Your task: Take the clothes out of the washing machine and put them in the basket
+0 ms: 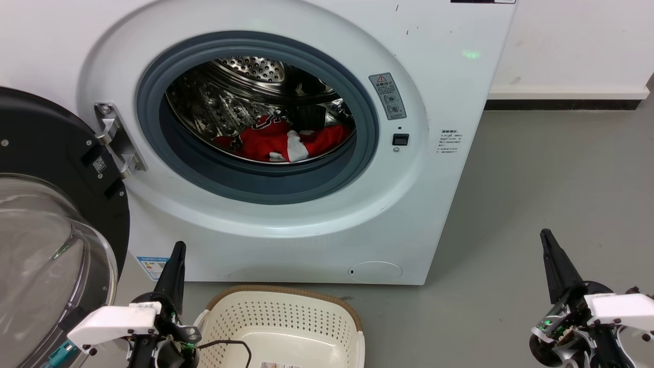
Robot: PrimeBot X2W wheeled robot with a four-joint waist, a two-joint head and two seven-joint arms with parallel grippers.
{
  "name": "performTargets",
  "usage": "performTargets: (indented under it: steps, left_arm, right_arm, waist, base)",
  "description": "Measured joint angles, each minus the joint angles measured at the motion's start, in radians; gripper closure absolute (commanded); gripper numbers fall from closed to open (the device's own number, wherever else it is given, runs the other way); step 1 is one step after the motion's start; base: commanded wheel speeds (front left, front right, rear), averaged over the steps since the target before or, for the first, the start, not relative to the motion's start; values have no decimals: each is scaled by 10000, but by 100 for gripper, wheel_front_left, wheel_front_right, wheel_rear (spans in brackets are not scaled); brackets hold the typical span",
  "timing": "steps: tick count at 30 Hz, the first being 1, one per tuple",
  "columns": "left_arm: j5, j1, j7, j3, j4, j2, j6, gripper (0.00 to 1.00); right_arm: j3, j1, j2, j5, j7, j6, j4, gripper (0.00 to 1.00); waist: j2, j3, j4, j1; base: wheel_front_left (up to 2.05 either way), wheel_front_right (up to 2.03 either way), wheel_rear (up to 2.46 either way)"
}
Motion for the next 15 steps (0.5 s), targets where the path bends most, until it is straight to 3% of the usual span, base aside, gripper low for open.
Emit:
performTargets:
  steps: [15]
  left_arm:
    - [0,0,0,0,0,0,0,100]
  right_arm:
    - [0,0,0,0,0,0,0,100]
  waist:
    - [0,0,0,0]
  base:
    - [0,0,0]
